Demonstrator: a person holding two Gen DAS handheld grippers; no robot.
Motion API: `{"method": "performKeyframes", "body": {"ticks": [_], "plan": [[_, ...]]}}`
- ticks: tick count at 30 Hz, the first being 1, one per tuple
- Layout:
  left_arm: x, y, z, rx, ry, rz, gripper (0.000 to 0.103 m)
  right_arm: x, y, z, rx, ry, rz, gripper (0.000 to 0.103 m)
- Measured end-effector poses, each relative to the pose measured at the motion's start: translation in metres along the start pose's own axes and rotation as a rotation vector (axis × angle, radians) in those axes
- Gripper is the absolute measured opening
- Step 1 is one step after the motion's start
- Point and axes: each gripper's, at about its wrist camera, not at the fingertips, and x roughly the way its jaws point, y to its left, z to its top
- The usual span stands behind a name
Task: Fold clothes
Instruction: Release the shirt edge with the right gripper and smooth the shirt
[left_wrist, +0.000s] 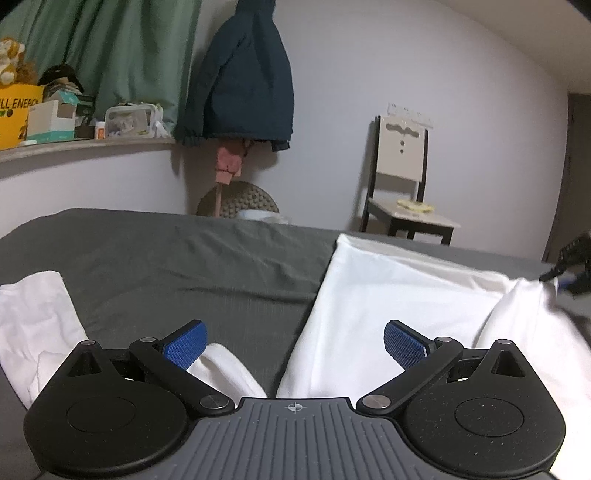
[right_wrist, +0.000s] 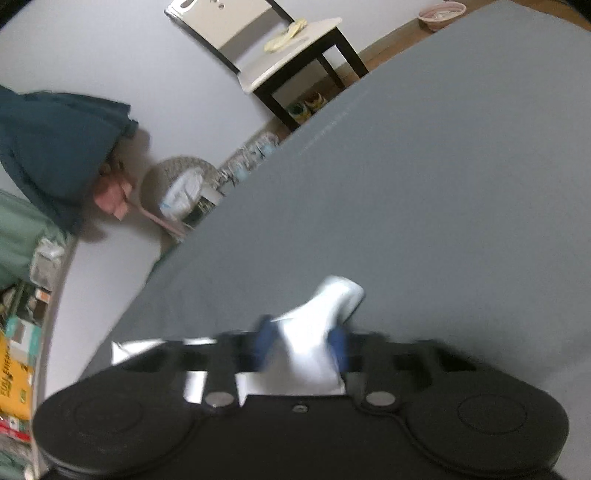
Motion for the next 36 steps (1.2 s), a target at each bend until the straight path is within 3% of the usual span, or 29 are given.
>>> {"method": "performKeyframes", "body": {"ticks": [2,4,5,7,10,13,14,16,18,20,22,24,27,29,32,35,36], "plan": [[-0.001,-0.002,0.0,0.011,0.002,0.005,0.103,-0.006,0.019,0.001,-0.119,-0.058,0.0,0.007],[-0.003,-0.002,0.001,0.008,-0.006,0.002,0.103,-0.031,0.042,-0.005,-0.305,-0.234,0.102,0.006],[-0.004,-0.003,0.001,0.009,-0.008,0.0,0.103,-0.039,0.046,-0.008,-0.339,-0.303,0.142,0.006],[-0.002,-0.003,0.0,0.02,0.001,0.006,0.103,-0.028,0.039,-0.004,-0.299,-0.275,0.033,0.006],[0.0,-0.005,-0.001,0.035,0.017,0.016,0.103,0.004,0.012,-0.001,-0.231,-0.131,-0.231,0.006],[0.0,-0.003,-0.001,0.03,0.021,0.013,0.103,0.009,-0.001,-0.005,-0.17,-0.128,-0.25,0.008],[0.001,-0.003,-0.001,0.028,0.023,0.014,0.103,0.007,-0.002,-0.006,-0.155,-0.139,-0.238,0.014],[0.002,-0.002,-0.001,0.027,0.025,0.017,0.103,-0.005,-0.008,-0.01,-0.135,-0.145,-0.191,0.071],[0.002,-0.002,0.0,0.025,0.026,0.02,0.103,-0.023,-0.014,-0.018,-0.125,-0.138,-0.125,0.089],[0.002,-0.001,0.001,0.026,0.027,0.032,0.103,-0.039,-0.017,-0.027,-0.161,-0.087,-0.078,0.086],[0.003,0.001,0.001,0.023,0.041,0.06,0.103,-0.056,-0.028,-0.043,-0.223,0.013,-0.045,0.073],[0.005,0.003,0.001,0.013,0.058,0.089,0.103,-0.069,-0.031,-0.065,-0.322,0.155,0.012,0.066],[0.005,0.008,0.002,-0.028,0.073,0.107,0.103,-0.091,-0.027,-0.108,-0.473,0.372,0.104,0.066],[0.004,0.011,0.002,-0.05,0.073,0.113,0.103,-0.098,-0.02,-0.136,-0.596,0.439,0.106,0.064],[0.0,0.009,0.002,-0.039,0.065,0.117,0.103,-0.1,-0.012,-0.16,-0.74,0.439,0.062,0.056],[-0.003,0.006,0.003,-0.013,0.06,0.121,0.103,-0.104,-0.004,-0.175,-0.864,0.446,0.071,0.03],[-0.004,0.005,0.003,-0.003,0.059,0.123,0.103,-0.105,-0.002,-0.179,-0.901,0.46,0.072,0.012]]}}
